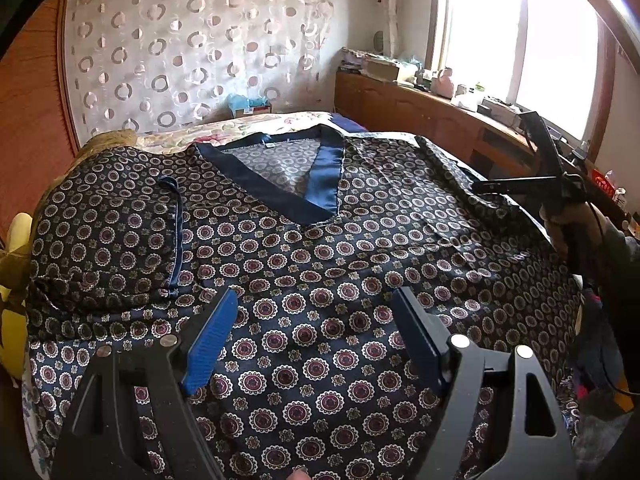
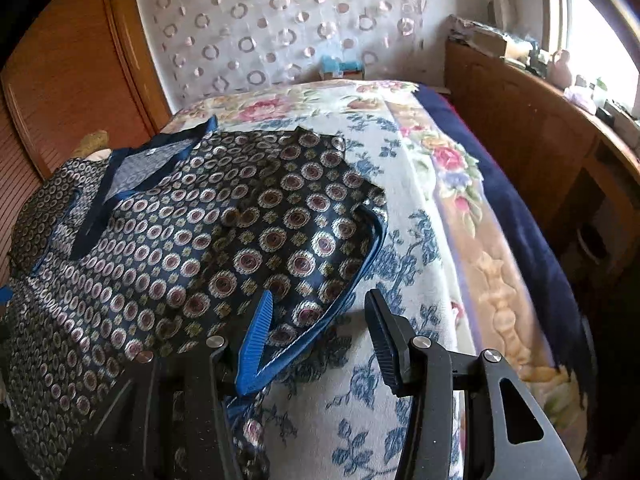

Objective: Fold small clothes

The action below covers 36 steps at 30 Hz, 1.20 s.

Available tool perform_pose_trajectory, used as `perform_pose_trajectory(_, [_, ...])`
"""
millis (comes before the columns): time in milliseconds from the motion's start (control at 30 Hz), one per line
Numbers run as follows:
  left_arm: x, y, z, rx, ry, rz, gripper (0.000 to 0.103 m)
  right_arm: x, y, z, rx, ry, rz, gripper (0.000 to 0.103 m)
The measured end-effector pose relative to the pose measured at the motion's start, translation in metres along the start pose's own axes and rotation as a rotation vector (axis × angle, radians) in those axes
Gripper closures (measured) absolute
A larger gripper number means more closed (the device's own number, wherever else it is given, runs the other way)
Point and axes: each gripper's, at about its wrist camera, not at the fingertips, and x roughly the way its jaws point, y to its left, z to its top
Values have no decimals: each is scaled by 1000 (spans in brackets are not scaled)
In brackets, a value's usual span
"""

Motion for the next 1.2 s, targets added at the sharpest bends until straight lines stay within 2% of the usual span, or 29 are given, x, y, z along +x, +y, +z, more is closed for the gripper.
perform_pose_trajectory(33, [0,1,0,-1,1,0,23,2,1,7,-9,-2,17,63])
perform_pose_trajectory(100, [0,1,-1,-2,0,1,23,2,2,7,-24,-4,11,86])
perform_pose_trajectory(133, [-1,1,-2,-3,0,2,23,4,4,8,-42,-3,-5,94])
perform_pose_trajectory(200, [-2,2,-2,-6,-2,4,23,4,8,12,-69,-17,-14,100])
perform_pose_trajectory(300, [-2,5,-2,-14,-4,9,23,-4,14,19,-74,-60,-4,100])
perform_pose_trajectory(467, [-4,9,-2,-23,-8,11,23,-27,40,30,-108,-145,63,100])
perform_pose_trajectory(567, [-5,10,-2,-25,-11,13,23,-30,67,32,-173,-135,138,100])
perform_pose_trajectory(633, [-7,11,-3,-28,-12,16,23,-29,73,32,-194,-132,143,99])
perform_pose_trajectory(667, [-7,12,-3,-30,-13,18,23,-29,78,32,-211,-128,136,90])
perform_pose_trajectory(700, [-8,14,-4,-33,-14,20,23,-28,82,31,-230,-124,111,73])
perform_pose_trajectory(767, [-9,17,-4,-40,-15,25,23,-26,78,30,-239,-137,55,60])
perform_pose_trajectory(867, [-9,22,-5,-52,-16,32,23,-21,72,29,-218,-113,43,60])
perform_pose_trajectory(900, [-8,23,-4,-54,-17,34,23,-11,67,25,-206,-69,14,60])
perform_pose_trajectory(1067, [-9,28,-4,-56,-20,42,23,9,52,24,-185,-14,-47,60])
perform_pose_trajectory(1200, [-7,39,1,-48,-22,66,23,20,36,31,-132,7,-45,60])
